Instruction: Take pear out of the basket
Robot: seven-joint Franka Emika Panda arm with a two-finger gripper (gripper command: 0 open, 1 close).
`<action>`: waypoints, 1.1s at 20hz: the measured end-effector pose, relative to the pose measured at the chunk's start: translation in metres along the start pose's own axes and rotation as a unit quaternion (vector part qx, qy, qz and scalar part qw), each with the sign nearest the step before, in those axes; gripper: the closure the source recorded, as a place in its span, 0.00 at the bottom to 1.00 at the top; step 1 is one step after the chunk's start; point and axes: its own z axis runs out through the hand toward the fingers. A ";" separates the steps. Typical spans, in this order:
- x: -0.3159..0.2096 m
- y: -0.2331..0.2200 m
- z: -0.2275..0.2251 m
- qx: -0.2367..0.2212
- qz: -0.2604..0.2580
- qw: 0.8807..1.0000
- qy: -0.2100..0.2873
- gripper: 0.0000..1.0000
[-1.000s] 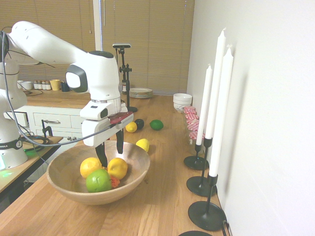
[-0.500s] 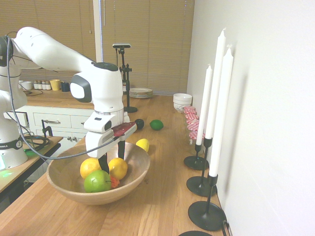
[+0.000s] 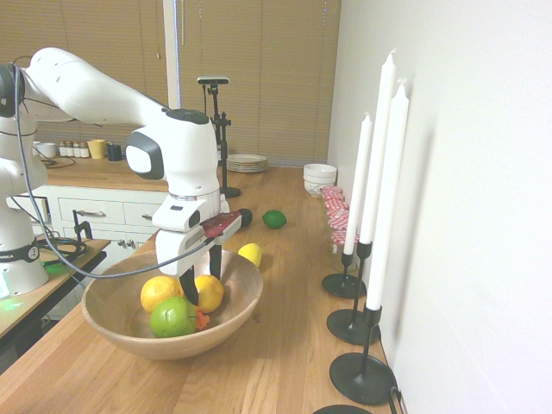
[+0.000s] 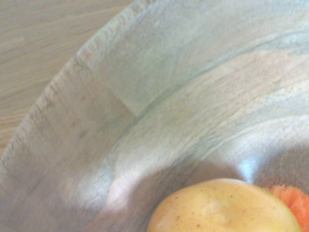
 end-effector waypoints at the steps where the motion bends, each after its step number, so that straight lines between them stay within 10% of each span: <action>1: 0.001 0.000 0.000 0.002 0.000 1.000 0.000 1.00; 12: -0.016 -0.023 -0.049 0.031 -0.022 0.999 0.023 1.00; 22: -0.167 -0.100 -0.159 0.064 -0.120 0.989 0.052 1.00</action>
